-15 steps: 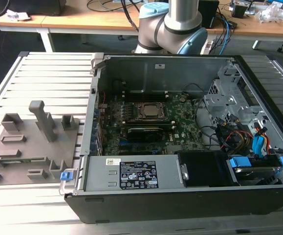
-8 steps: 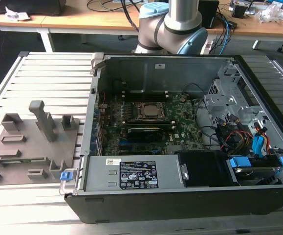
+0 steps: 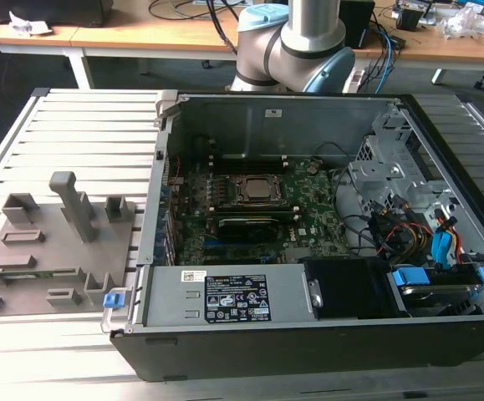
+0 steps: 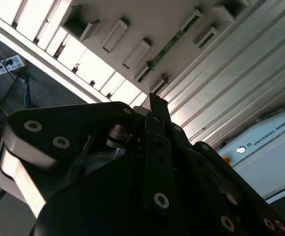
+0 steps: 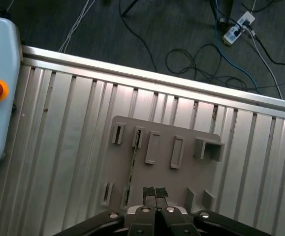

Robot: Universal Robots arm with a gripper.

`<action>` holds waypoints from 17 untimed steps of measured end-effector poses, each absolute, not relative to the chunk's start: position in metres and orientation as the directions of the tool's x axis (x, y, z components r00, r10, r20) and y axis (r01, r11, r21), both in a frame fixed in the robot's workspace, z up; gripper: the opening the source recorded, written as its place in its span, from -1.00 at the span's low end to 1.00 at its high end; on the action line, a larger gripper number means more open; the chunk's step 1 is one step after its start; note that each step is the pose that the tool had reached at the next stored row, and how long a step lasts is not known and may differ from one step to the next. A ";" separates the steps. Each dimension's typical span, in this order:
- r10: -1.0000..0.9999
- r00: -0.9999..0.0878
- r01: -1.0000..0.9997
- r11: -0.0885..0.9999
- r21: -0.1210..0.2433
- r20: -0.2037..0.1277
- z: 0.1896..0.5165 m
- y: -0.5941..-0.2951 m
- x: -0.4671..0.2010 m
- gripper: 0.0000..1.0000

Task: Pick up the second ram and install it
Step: 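Pick up the second ram and move it above second insertion slot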

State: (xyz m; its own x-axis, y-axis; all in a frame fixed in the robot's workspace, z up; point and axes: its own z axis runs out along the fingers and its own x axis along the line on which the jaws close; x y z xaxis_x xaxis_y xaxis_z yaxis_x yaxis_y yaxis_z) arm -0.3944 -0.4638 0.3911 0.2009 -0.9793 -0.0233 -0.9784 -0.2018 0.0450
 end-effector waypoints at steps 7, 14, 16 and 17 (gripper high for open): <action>-0.999 -0.043 -0.998 0.041 0.045 -0.023 0.390 -0.464 -0.394 -0.79; -0.993 -0.112 -0.993 0.111 0.045 -0.023 0.390 -0.464 -0.394 -0.53; -0.993 -0.113 -0.993 0.111 0.045 -0.023 0.390 -0.464 -0.394 -0.40; -0.993 -0.113 -0.993 0.112 0.045 -0.023 0.390 -0.464 -0.394 -0.40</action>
State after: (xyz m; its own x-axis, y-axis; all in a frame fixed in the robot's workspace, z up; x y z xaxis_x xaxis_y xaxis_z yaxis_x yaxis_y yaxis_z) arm -0.3944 -0.4637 0.3901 -0.1128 -0.9934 -0.0232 -0.9927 0.1116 0.0450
